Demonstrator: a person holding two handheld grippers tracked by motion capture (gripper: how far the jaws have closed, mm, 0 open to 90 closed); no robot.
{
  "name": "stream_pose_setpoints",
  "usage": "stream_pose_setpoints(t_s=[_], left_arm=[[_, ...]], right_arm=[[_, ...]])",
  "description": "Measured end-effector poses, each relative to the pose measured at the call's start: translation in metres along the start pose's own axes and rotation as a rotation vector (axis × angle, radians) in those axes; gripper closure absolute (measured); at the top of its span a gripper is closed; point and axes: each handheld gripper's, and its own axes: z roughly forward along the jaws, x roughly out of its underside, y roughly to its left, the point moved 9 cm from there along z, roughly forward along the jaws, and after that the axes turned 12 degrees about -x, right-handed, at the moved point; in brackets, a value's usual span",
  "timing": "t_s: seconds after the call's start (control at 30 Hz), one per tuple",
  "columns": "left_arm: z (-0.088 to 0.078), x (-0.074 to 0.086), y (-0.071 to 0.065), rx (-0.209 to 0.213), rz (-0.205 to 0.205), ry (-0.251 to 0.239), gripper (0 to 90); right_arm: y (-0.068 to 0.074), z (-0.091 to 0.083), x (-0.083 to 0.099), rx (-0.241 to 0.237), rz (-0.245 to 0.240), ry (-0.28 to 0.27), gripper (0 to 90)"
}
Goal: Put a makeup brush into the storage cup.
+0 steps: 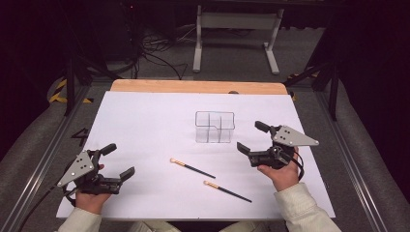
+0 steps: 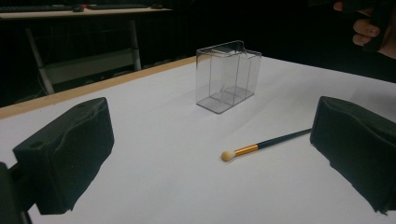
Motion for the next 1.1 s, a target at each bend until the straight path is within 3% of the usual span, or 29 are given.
stream_pose_setpoints(t_s=[0.03, 0.1, 0.27, 0.4, 0.43, 0.53, 0.57, 0.6, 0.67, 0.87, 1.1], left_arm=[[0.000, 0.000, 0.000, 0.000, 0.000, 0.000, 0.4], [0.000, 0.001, 0.000, 0.000, 0.000, 0.002, 0.5], [0.001, 0.002, 0.000, -0.001, 0.004, 0.010, 0.7], [0.001, 0.003, 0.001, -0.001, 0.001, 0.016, 0.7], [0.001, 0.004, 0.000, 0.000, -0.001, 0.019, 0.8], [0.001, 0.004, 0.000, 0.001, 0.001, 0.024, 0.9], [0.001, 0.004, 0.000, 0.000, 0.003, 0.024, 0.9], [0.001, 0.004, 0.000, 0.000, 0.002, 0.024, 0.9], [0.001, 0.005, 0.000, 0.000, 0.002, 0.026, 0.9], [0.004, 0.007, -0.002, 0.006, 0.010, 0.037, 1.3], [0.004, 0.009, 0.000, 0.004, 0.000, 0.044, 1.3]], right_arm=[[0.000, 0.000, 0.000, 0.000, 0.000, 0.000, 7.8], [0.002, 0.009, 0.000, -0.018, 0.024, 0.081, 8.0], [0.006, 0.018, -0.004, -0.040, 0.038, 0.185, 8.6], [0.009, 0.023, -0.007, -0.048, 0.023, 0.238, 8.6], [0.010, 0.026, -0.008, -0.040, 0.013, 0.279, 8.7], [0.012, 0.029, -0.008, -0.049, 0.012, 0.307, 10.0], [0.015, 0.033, -0.008, -0.055, 0.004, 0.350, 10.5], [0.015, 0.033, -0.008, -0.055, 0.004, 0.350, 10.5], [0.018, 0.037, -0.009, -0.058, -0.005, 0.402, 10.5], [0.023, 0.046, -0.013, -0.082, -0.028, 0.434, 10.6], [0.026, 0.055, -0.014, -0.075, -0.052, 0.520, 13.5]])
